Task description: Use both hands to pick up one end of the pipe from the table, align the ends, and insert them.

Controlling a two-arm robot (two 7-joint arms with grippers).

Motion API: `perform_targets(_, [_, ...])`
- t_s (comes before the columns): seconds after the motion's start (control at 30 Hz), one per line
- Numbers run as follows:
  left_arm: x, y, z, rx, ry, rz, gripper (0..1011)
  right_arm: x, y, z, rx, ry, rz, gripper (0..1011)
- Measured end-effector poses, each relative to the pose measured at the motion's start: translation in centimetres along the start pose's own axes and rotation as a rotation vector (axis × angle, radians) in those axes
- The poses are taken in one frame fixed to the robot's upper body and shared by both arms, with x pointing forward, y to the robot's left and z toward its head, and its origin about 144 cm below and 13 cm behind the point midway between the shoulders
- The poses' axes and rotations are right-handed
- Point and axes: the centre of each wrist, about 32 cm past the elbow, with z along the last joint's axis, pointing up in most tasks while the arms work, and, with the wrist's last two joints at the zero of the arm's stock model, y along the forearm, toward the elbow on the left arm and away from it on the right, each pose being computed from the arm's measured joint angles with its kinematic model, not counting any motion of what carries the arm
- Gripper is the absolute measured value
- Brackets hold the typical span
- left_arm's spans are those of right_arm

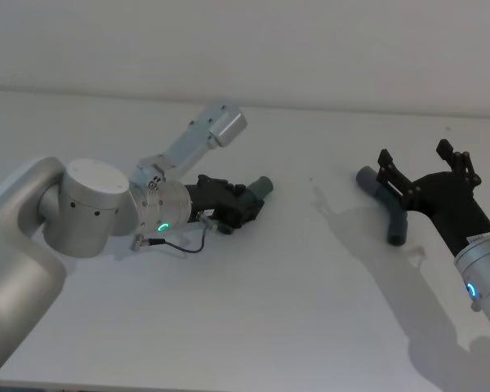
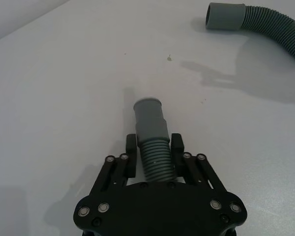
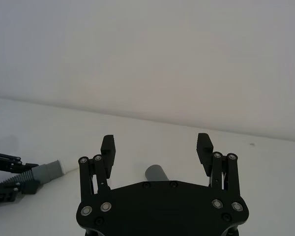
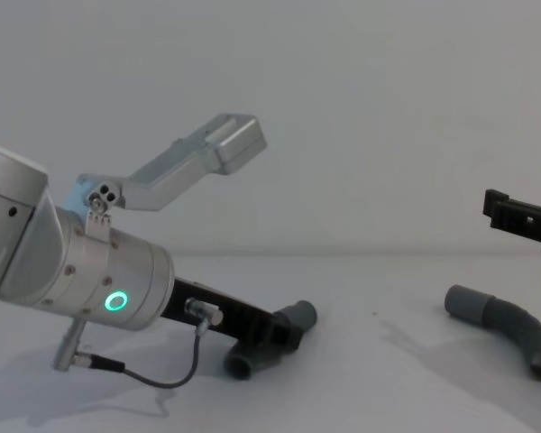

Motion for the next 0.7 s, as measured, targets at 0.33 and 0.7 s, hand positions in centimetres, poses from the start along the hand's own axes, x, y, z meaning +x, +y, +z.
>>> perform_targets(0.33, [-0.01,-0.01,0.0,0.0,0.001,-0.001,343,0.0,0.0,0.0,0.0,0.0,0.0,1004])
perform_targets(0.7, [-0.02,-0.01,0.0,0.001,0.001,-0.001,343,0.03,-0.01,0.0,-0.006,-0.005,0.001,1004])
